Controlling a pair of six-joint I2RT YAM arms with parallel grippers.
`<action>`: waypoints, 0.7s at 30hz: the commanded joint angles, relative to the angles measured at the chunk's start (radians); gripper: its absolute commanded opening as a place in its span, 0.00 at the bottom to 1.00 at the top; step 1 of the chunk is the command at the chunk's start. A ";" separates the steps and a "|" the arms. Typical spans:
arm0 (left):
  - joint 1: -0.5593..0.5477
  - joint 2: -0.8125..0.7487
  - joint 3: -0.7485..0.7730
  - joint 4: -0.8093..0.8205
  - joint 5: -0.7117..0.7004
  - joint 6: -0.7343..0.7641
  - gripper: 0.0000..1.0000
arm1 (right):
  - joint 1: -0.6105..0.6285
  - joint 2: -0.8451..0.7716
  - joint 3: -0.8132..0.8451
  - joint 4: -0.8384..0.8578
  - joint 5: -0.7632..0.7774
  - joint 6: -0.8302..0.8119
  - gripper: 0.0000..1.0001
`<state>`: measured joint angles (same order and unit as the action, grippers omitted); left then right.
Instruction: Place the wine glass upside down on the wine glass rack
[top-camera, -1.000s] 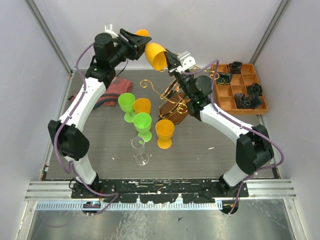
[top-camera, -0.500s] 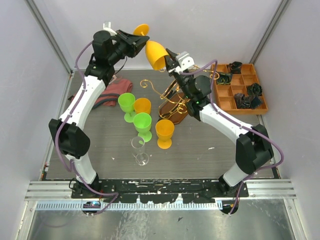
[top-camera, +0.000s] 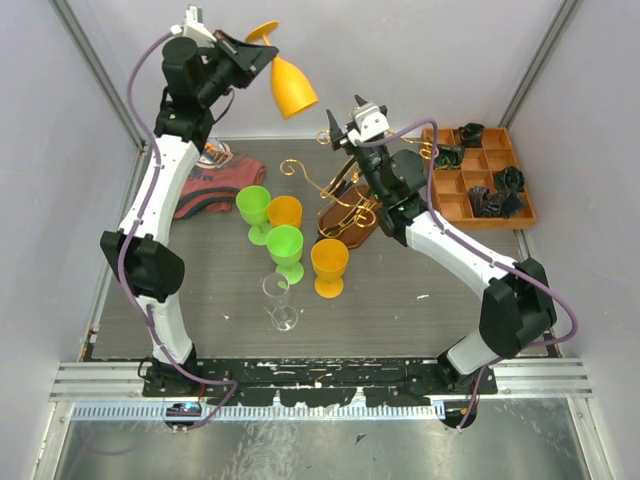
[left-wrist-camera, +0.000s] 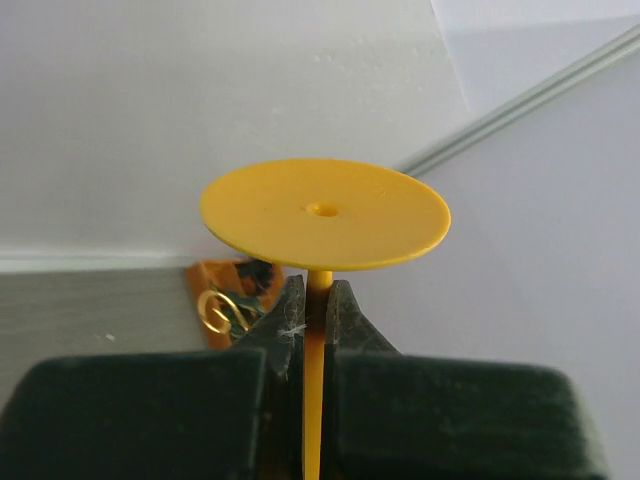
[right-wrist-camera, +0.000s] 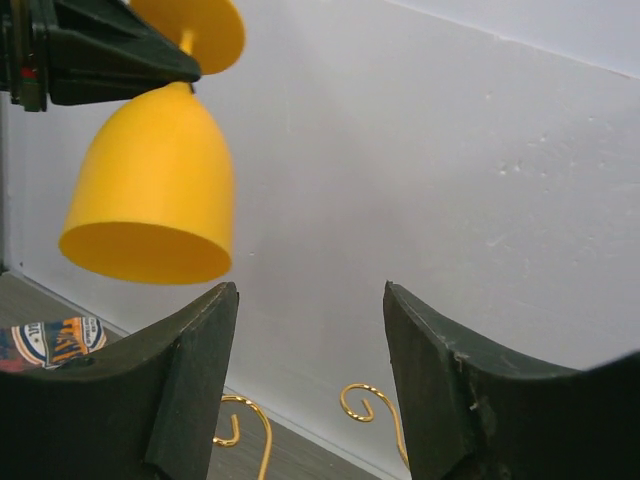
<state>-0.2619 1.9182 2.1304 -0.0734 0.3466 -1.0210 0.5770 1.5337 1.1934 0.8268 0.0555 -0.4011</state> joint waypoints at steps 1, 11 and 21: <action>0.053 0.045 0.052 0.038 0.033 0.257 0.00 | 0.004 -0.108 0.014 -0.069 0.099 -0.045 0.67; 0.055 0.086 -0.167 0.331 0.091 0.791 0.00 | 0.004 -0.206 0.029 -0.254 0.187 -0.130 0.71; 0.047 0.160 -0.359 0.738 0.317 0.815 0.00 | -0.005 -0.253 0.024 -0.361 0.262 -0.150 0.72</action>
<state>-0.2115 2.0563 1.7973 0.4171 0.5377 -0.2287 0.5758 1.3296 1.1931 0.4831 0.2699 -0.5282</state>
